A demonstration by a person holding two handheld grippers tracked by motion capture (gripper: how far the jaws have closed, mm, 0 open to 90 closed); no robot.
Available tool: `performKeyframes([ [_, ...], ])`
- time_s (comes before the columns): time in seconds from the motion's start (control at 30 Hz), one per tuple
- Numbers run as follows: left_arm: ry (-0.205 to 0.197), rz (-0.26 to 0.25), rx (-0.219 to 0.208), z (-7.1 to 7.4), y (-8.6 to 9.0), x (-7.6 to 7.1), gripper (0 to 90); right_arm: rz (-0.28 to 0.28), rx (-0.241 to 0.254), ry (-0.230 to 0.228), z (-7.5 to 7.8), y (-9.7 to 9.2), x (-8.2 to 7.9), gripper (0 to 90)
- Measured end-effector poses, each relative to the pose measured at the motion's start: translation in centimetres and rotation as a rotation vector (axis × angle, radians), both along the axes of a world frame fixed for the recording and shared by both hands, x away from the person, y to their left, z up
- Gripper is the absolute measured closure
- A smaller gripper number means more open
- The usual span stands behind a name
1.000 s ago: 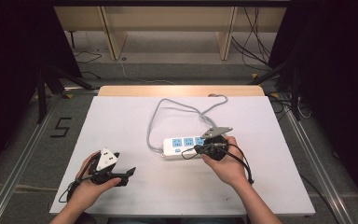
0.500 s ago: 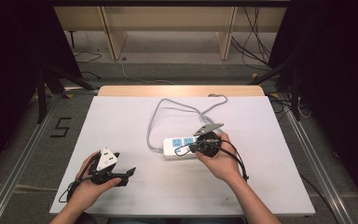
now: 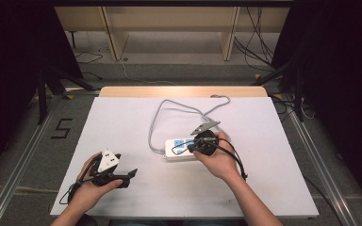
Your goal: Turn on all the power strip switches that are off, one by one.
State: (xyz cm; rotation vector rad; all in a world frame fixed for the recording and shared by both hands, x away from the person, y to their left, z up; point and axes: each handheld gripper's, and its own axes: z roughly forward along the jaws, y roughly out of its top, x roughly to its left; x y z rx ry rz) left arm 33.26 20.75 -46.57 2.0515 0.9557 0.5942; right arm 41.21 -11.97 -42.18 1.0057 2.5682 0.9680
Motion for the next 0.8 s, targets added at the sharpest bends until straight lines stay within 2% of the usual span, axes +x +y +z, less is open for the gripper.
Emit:
performKeyframes([
  [0.8, -0.001, -0.006, 0.011, 0.0, 0.0, 0.0, 18.9, 0.04, -0.054, 0.061, -0.7, 3.3, 1.9, 90.0],
])
